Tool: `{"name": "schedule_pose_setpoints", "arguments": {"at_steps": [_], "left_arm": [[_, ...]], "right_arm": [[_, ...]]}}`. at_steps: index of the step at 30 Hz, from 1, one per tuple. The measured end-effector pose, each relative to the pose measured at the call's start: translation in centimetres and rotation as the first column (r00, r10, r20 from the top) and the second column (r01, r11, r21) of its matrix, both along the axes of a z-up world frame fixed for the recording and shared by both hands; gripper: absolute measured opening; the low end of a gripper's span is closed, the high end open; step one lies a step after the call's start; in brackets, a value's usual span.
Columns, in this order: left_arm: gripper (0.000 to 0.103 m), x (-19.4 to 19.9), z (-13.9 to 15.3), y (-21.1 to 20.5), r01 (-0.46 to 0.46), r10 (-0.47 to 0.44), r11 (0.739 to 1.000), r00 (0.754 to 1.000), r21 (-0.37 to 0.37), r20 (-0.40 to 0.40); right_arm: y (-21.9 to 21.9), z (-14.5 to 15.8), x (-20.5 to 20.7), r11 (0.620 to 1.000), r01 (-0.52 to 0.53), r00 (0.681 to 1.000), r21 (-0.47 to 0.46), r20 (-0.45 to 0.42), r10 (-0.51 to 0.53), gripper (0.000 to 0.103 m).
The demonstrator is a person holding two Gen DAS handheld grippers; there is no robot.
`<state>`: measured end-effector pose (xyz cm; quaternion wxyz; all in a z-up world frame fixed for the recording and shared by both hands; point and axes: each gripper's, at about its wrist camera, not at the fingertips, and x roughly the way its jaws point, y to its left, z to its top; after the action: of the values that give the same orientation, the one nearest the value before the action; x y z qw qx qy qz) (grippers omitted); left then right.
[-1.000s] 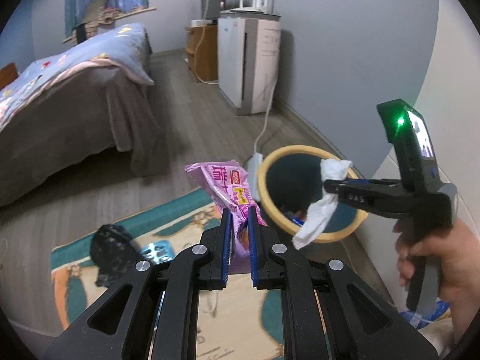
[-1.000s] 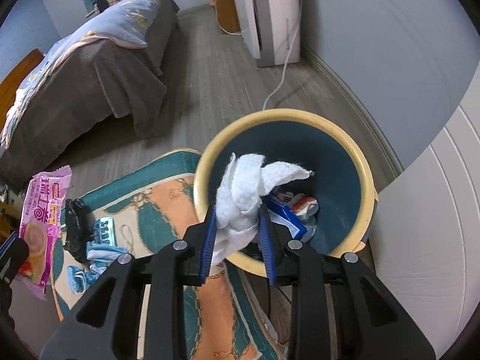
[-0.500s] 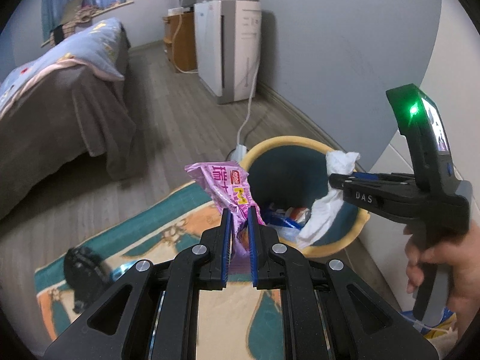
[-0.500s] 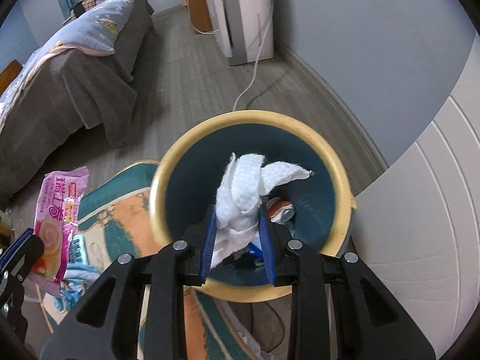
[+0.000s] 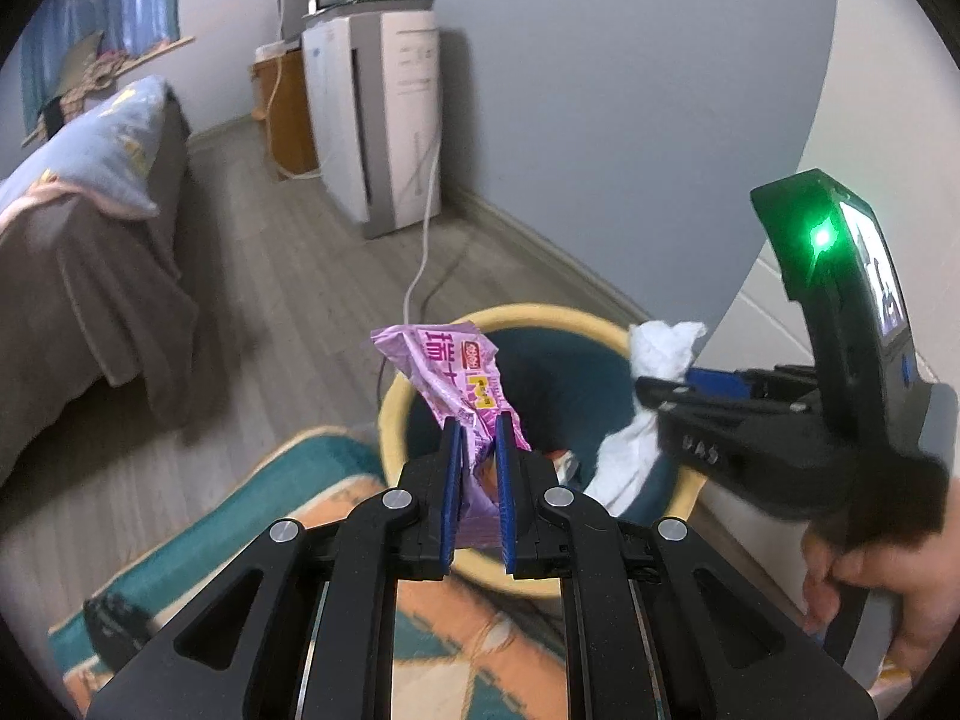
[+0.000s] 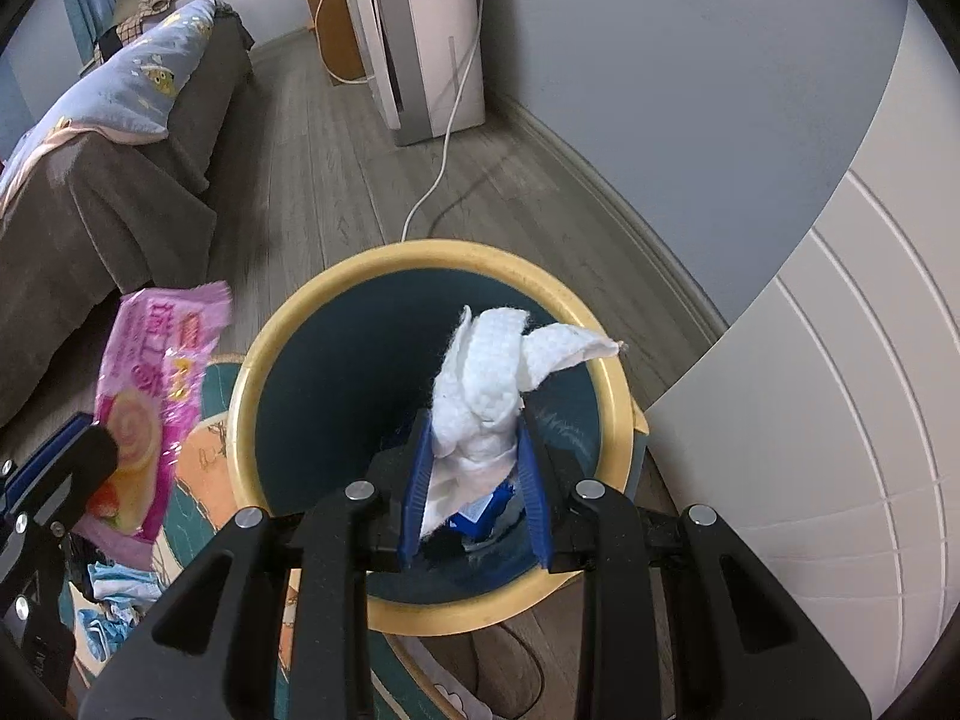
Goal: Collect trash
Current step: 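Open both tools over the teal bin to drop wrapper and tissue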
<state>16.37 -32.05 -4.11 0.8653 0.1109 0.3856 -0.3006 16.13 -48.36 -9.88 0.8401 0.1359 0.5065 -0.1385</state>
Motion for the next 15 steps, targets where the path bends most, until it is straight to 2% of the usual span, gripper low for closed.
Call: {"name": "schedule_pose_setpoints", "arguments": {"at_steps": [3,5,7,10,11,13,15], "left_arm": [[0.016,-0.1,0.3,-0.3,0.002,-0.002,1.000,1.000,-0.020,0.008],[0.023,-0.1,0.4,-0.4,0.000,0.000,1.000,1.000,-0.027,0.009],[0.040,-0.2,0.4,-0.3,-0.004,0.005,1.000,1.000,-0.020,0.016],[0.046,-0.3,0.2,0.3,-0.022,0.023,1.000,0.999,-0.014,0.023],[0.048,-0.5,0.2,0.5,-0.028,0.028,1.000,0.999,-0.014,0.022],[0.058,-0.5,0.1,1.3,-0.051,0.052,0.998,0.999,-0.020,0.017],[0.066,-0.3,0.2,2.2,-0.078,0.079,0.997,0.997,-0.027,0.014]], "right_arm": [[-0.1,0.3,0.0,1.000,0.005,1.000,-0.007,0.010,-0.005,0.027],[-0.1,0.2,0.1,1.000,0.004,1.000,-0.009,0.009,-0.004,0.029],[0.0,0.2,0.1,1.000,0.001,1.000,-0.010,0.005,-0.001,0.029],[0.1,0.1,0.2,1.000,-0.003,1.000,-0.004,0.002,0.003,0.034],[0.2,0.1,0.3,1.000,-0.006,1.000,-0.006,0.001,0.006,0.037],[0.5,0.2,0.3,1.000,-0.015,1.000,-0.014,0.003,0.015,0.044],[0.7,0.3,0.4,1.000,-0.022,1.000,-0.022,0.007,0.022,0.061]]}}
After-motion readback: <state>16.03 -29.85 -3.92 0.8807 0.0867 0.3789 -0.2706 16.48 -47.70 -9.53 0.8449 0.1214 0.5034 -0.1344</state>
